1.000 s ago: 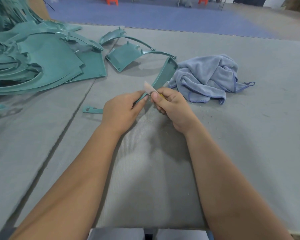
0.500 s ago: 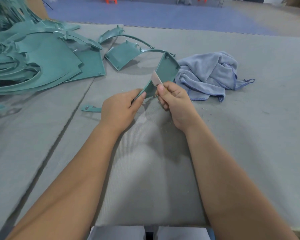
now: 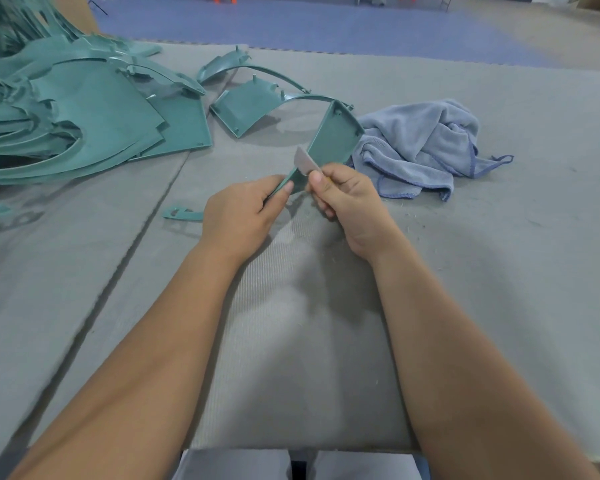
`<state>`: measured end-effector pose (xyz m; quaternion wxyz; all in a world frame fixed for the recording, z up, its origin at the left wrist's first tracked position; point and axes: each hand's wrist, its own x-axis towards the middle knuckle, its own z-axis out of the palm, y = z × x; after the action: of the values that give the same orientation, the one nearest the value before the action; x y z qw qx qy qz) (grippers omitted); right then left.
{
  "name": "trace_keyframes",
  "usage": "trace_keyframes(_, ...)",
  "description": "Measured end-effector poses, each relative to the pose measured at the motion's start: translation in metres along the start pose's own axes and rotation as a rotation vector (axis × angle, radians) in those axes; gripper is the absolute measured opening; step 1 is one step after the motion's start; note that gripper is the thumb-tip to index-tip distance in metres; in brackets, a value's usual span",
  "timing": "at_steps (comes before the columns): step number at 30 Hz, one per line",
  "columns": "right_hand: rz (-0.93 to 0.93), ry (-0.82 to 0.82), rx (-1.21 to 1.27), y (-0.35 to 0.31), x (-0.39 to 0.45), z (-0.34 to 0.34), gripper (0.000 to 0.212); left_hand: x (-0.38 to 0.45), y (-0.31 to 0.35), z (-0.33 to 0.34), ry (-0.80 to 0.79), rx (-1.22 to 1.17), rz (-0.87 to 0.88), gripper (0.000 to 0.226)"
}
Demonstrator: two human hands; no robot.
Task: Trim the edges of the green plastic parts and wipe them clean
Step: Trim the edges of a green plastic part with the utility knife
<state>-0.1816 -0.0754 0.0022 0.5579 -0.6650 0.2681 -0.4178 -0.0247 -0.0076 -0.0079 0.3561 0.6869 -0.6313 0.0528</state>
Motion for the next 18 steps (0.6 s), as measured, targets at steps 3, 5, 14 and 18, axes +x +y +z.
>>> trace_keyframes(3,-0.013,-0.098,-0.092,0.0005,0.0,0.0042,0.024,0.0005,-0.0002,0.0008,0.012,0.01,-0.01,0.033)
trace_keyframes(5,0.003,-0.121,-0.097,0.0002,0.0013,0.0049,0.024,0.0008,-0.0001,0.001,0.002,0.024,-0.017,0.03)
trace_keyframes(14,-0.002,-0.096,-0.097,0.0005,0.0031,0.0046,0.026,0.0018,0.0014,0.0023,0.013,0.015,-0.02,0.041)
trace_keyframes(18,-0.006,-0.056,-0.081,0.0019,0.0037,0.0044,0.025,0.0019,0.0014,0.0024,0.007,0.008,-0.03,0.036)
